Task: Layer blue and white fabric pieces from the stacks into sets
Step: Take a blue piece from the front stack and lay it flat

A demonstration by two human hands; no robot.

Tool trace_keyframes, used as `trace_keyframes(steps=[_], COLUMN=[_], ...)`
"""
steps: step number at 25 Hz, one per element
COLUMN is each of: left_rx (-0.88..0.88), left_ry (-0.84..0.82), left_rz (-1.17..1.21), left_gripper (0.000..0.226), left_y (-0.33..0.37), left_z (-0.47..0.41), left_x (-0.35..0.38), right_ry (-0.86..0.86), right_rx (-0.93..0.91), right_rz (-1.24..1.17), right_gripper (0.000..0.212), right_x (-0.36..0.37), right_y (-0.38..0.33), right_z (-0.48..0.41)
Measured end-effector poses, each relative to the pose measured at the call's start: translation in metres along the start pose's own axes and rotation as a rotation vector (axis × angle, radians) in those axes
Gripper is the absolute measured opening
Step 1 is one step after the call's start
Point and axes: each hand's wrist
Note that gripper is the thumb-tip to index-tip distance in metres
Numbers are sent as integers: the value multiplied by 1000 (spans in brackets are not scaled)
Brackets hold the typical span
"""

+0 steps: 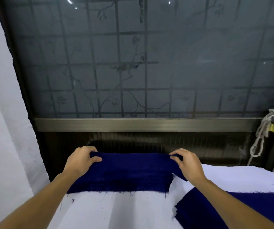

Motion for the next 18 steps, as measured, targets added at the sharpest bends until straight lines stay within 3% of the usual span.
trace_keyframes(steps=[7,11,18], left_rx=[-87,-130,-170], left_ry=[153,250,273], left_rz=[557,730,784], left_gripper=[12,9,14], left_y=[31,49,82], left_z=[26,48,94], left_x=[-13,-10,-3], right_ry=[79,123,158], right_rx=[180,235,305], right_rz=[-234,-405,-571], right_gripper=[24,7,10], right_x=[-53,-79,-125], right_y=[11,13,29], right_z=[18,36,77])
Point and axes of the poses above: each hand's wrist, its own z-axis away from the middle knuckle, its own x-axis out of the palm, y = z × x, and after that the axes turned 2 degrees about z, right-handed
